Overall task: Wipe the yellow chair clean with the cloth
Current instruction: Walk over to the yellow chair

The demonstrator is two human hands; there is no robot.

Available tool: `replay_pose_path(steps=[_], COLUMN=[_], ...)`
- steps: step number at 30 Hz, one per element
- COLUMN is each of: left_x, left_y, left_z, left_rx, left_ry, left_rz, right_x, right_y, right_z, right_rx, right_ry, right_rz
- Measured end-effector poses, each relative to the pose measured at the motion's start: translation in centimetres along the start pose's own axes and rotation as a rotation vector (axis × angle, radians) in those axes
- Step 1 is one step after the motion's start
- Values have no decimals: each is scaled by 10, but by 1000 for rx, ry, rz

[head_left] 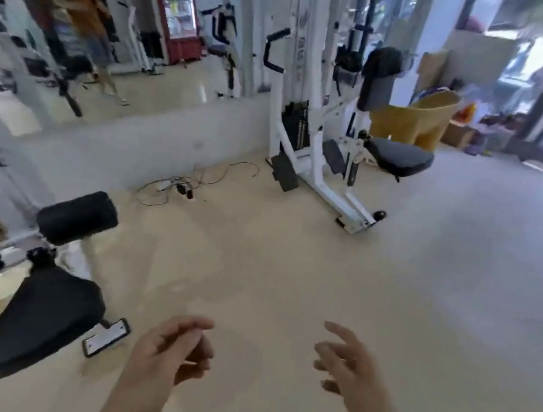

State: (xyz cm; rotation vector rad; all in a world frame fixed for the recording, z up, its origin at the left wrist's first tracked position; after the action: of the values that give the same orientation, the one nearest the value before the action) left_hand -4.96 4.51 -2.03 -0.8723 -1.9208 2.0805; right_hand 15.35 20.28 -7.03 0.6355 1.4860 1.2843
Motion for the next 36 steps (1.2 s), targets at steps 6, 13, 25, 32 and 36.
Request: replay_pose_path(steps=[6,13,25,32,36], left_x=[116,265,459,577,646], left_y=[-19,-99,-193,-217,-246], left_z=[-132,-299,-581,-759,-823], left_rx=[152,502,872,1190,1319], left_ry=[194,348,506,470,419], left_rz=[-103,-485,-836,-982,-986], right_x=[107,252,524,728,823], right_y=[13,85,250,337,384], right_z=[85,123,179,231,242], right_rx=[461,424,-972,-1092,-1029], right_ry=[-267,-408,-493,-392,-305], right_rz=[-229,-189,451,462,481])
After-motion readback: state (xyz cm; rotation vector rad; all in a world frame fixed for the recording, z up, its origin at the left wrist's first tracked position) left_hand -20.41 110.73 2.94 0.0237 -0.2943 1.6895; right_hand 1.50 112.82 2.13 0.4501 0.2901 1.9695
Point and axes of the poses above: each hand's wrist, its own x-axis towards the middle knuckle, its own z-axis out of the back of the hand, y = z × x, the point moved 7 cm from there along x, towards the middle knuckle, and after that the axes turned 10 degrees about -y, right-handed, at the moved point
